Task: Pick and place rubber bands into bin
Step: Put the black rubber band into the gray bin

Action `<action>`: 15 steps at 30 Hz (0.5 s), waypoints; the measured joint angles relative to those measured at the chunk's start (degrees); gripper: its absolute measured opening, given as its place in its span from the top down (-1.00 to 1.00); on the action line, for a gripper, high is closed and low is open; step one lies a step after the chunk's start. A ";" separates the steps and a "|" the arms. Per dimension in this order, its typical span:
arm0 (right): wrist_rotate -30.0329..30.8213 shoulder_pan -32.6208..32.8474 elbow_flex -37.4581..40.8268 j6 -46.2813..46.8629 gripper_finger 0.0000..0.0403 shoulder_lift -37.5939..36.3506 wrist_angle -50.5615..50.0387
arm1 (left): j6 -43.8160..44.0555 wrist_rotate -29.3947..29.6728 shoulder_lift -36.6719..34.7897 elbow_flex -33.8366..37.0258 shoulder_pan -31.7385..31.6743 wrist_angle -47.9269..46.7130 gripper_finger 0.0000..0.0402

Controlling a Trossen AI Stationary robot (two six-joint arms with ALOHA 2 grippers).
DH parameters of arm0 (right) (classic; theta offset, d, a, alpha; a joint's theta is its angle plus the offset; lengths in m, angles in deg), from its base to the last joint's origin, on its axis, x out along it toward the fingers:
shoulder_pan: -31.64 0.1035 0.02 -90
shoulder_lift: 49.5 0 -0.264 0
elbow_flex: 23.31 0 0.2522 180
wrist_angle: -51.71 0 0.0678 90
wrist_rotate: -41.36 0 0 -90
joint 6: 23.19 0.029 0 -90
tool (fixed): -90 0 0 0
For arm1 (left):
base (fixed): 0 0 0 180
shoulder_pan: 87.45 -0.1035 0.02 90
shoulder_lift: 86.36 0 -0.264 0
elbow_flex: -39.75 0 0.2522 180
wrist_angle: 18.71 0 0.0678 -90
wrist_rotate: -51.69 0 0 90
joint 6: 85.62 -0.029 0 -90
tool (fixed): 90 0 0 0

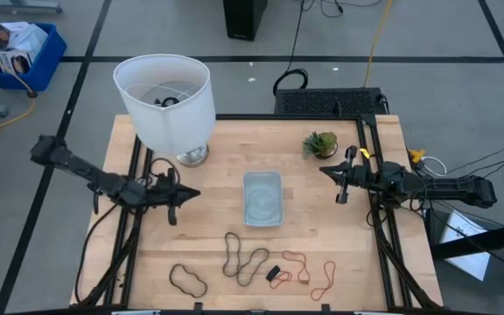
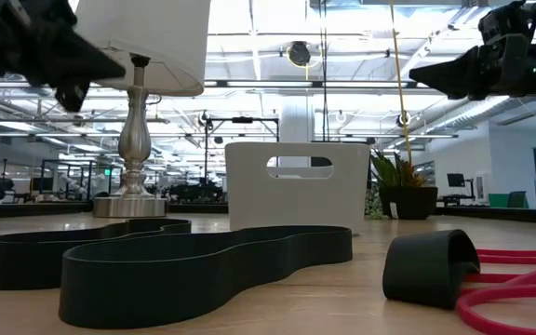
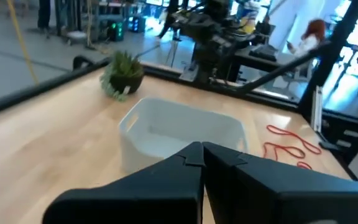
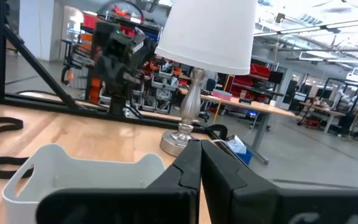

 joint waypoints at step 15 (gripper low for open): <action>-0.01 0.01 -0.02 -0.13 0.98 0.02 0.03 | 15.26 21.60 34.25 -28.45 16.14 -20.03 0.99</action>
